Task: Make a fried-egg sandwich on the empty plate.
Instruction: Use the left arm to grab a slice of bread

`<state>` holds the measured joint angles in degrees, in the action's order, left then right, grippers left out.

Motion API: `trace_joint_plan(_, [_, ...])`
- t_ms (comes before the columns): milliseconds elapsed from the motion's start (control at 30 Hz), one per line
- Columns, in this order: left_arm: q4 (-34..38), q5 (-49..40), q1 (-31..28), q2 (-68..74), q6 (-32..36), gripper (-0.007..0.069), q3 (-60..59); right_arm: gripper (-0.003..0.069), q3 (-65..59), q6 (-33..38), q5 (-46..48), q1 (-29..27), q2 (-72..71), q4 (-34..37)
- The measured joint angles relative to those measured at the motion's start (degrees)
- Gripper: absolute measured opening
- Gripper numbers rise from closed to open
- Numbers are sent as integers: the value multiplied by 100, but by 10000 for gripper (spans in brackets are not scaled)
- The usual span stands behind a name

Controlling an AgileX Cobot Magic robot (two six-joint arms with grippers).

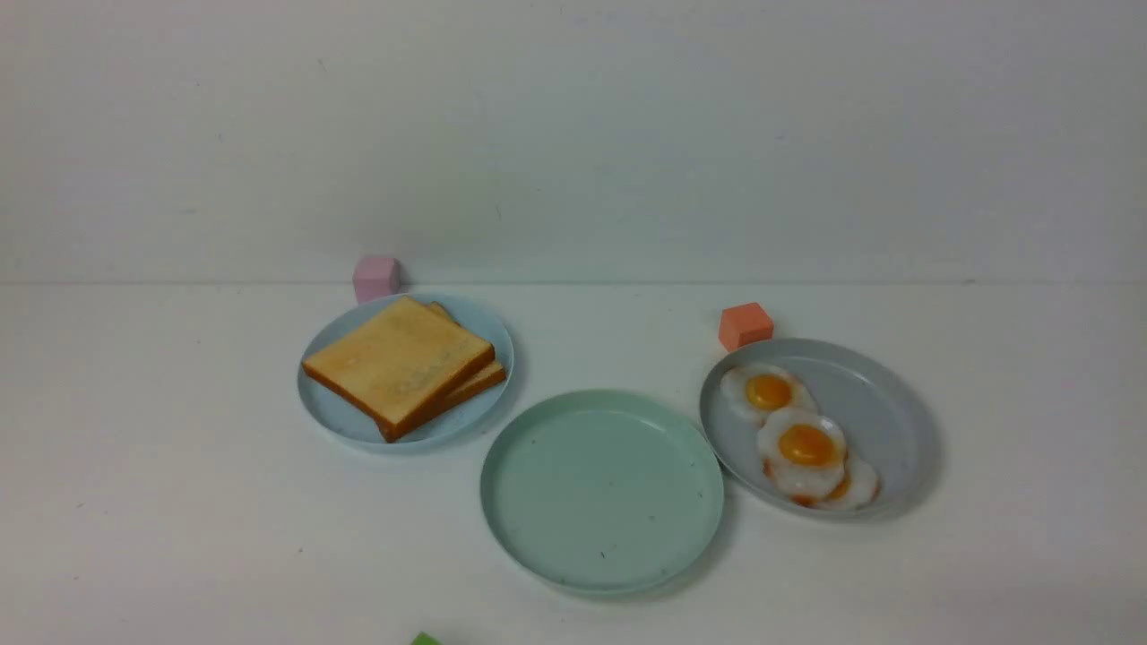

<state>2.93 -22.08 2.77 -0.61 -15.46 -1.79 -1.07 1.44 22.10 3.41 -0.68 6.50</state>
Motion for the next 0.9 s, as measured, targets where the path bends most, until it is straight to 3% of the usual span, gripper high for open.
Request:
trace_joint_plan(200, [208, 227, 0, 0, -93, 238, 0, 241, 0, 0, 0, 0, 0, 0])
trace_joint_plan(333, [1249, 786, 0, 0, -725, 238, 0, 241, 0, 0, 0, 0, 0, 0])
trace_joint_plan(367, [1921, 1068, 0, 0, -1132, 238, 0, 241, 0, 0, 0, 0, 0, 0])
trace_joint_plan(433, [2450, 1340, 0, 0, -1380, 238, 0, 241, 0, 0, 0, 0, 0, 0])
trace_joint_plan(567, [2694, 1621, 0, 0, -1428, 212, 69, 241, 0, 0, 0, 0, 0, -4])
trace_joint_plan(633, [2684, 1537, 0, 0, -1356, 189, 177, 241, 0, 0, 0, 0, 0, -4])
trace_joint_plan(800, [2440, 534, 0, 852, -162, 45, 1407, 241, 0, 0, 0, 0, 0, -4])
trace_joint_plan(900, [2393, -139, 14, 1566, 552, 5, 2059, 241, 0, 0, 0, 0, 0, -4])
